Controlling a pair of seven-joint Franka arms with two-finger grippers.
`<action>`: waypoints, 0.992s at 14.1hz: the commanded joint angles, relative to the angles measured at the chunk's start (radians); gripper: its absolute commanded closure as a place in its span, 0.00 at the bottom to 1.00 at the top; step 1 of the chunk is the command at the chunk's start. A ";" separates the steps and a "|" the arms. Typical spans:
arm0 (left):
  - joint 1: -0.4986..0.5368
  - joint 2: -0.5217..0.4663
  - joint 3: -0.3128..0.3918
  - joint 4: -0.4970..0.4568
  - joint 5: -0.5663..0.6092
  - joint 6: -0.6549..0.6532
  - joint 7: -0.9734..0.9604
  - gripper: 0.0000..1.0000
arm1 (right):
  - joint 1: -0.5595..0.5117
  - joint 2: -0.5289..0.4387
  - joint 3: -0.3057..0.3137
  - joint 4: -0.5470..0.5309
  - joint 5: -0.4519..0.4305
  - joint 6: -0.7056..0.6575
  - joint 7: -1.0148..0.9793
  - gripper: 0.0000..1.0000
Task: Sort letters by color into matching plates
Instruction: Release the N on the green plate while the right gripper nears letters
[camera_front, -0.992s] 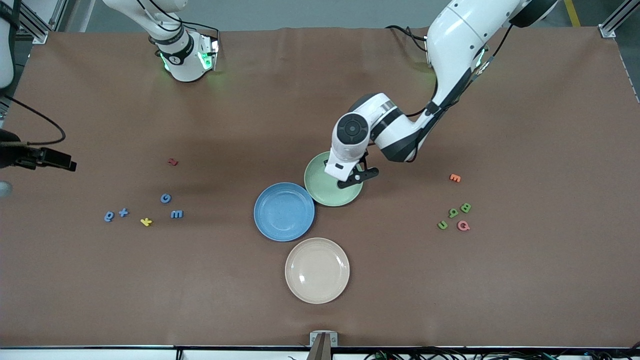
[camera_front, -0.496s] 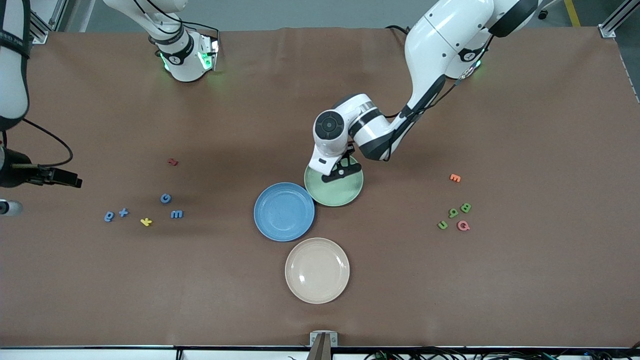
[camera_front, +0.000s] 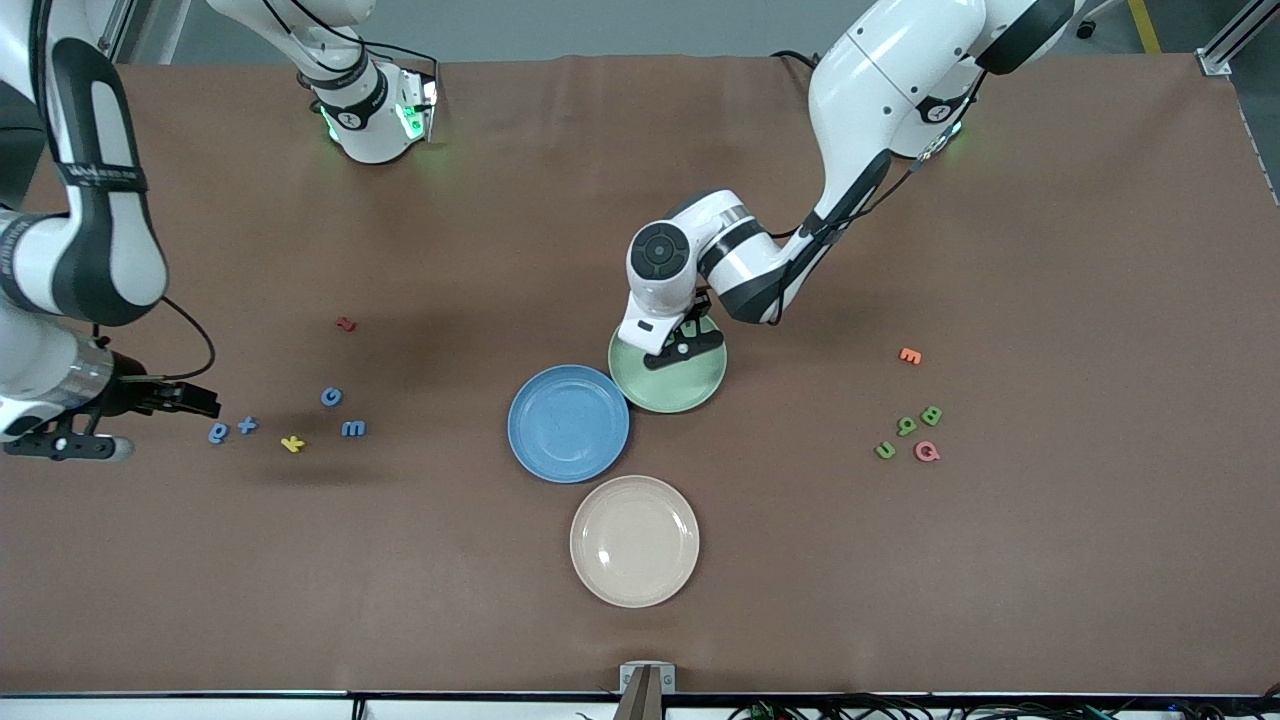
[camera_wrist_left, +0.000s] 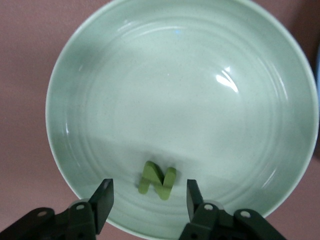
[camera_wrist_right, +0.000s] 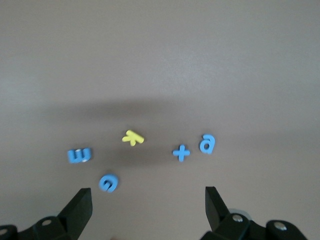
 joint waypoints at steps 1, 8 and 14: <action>0.035 -0.029 0.000 0.004 0.024 -0.005 -0.004 0.16 | -0.026 -0.017 0.012 -0.165 0.002 0.165 -0.074 0.00; 0.199 -0.140 -0.008 -0.081 0.024 -0.017 0.169 0.16 | -0.088 0.126 0.015 -0.201 0.010 0.351 -0.445 0.01; 0.355 -0.151 -0.008 -0.094 0.093 -0.014 0.404 0.16 | -0.077 0.175 0.020 -0.186 0.013 0.358 -0.444 0.27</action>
